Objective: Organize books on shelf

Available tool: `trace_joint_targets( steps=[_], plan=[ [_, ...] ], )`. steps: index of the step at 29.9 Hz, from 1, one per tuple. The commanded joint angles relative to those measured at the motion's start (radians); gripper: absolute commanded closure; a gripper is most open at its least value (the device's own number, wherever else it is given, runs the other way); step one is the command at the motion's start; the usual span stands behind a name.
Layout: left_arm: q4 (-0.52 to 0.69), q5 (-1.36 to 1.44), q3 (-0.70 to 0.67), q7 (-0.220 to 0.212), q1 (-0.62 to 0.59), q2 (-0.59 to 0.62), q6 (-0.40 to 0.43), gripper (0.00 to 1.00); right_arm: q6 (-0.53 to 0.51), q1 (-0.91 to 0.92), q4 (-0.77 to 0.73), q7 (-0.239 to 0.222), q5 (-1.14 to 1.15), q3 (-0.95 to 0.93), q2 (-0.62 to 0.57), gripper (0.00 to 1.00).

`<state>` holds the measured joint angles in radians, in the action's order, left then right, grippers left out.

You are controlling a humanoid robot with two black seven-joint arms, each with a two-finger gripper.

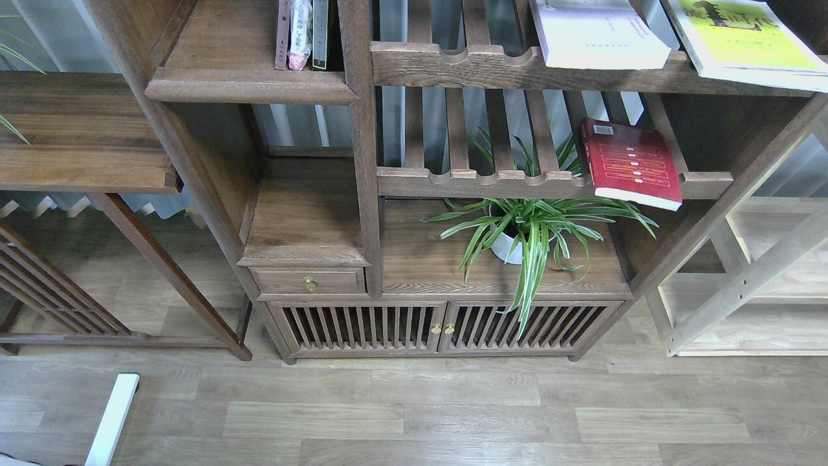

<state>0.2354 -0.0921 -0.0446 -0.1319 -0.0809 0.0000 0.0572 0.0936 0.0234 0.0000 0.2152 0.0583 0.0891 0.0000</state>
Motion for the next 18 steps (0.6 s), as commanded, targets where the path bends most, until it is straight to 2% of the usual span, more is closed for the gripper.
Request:
trace_joint_targets(
  steps=[1, 5, 8, 13, 18],
  plan=[
    [0.001, 0.000, -0.003, 0.003, -0.011, 0.000, 0.001, 0.01, 0.000, 0.006, -0.233, 0.001, 0.000, 0.000, 0.000, 0.00],
    [0.001, 0.000, -0.005, 0.008, -0.025, 0.000, 0.000, 0.01, 0.000, 0.006, -0.233, 0.001, 0.000, 0.000, 0.000, 0.00],
    [-0.002, 0.000, -0.018, -0.012, -0.030, 0.000, -0.008, 0.01, 0.000, 0.016, -0.233, 0.001, 0.000, 0.000, 0.000, 0.00],
    [-0.002, 0.000, -0.020, -0.009, -0.043, 0.000, -0.005, 0.01, 0.000, 0.033, -0.232, 0.001, 0.000, -0.003, 0.000, 0.00],
    [-0.002, 0.000, -0.008, -0.011, -0.005, 0.000, -0.007, 0.01, 0.002, 0.052, -0.209, 0.003, -0.001, -0.006, 0.000, 0.00]
  ],
)
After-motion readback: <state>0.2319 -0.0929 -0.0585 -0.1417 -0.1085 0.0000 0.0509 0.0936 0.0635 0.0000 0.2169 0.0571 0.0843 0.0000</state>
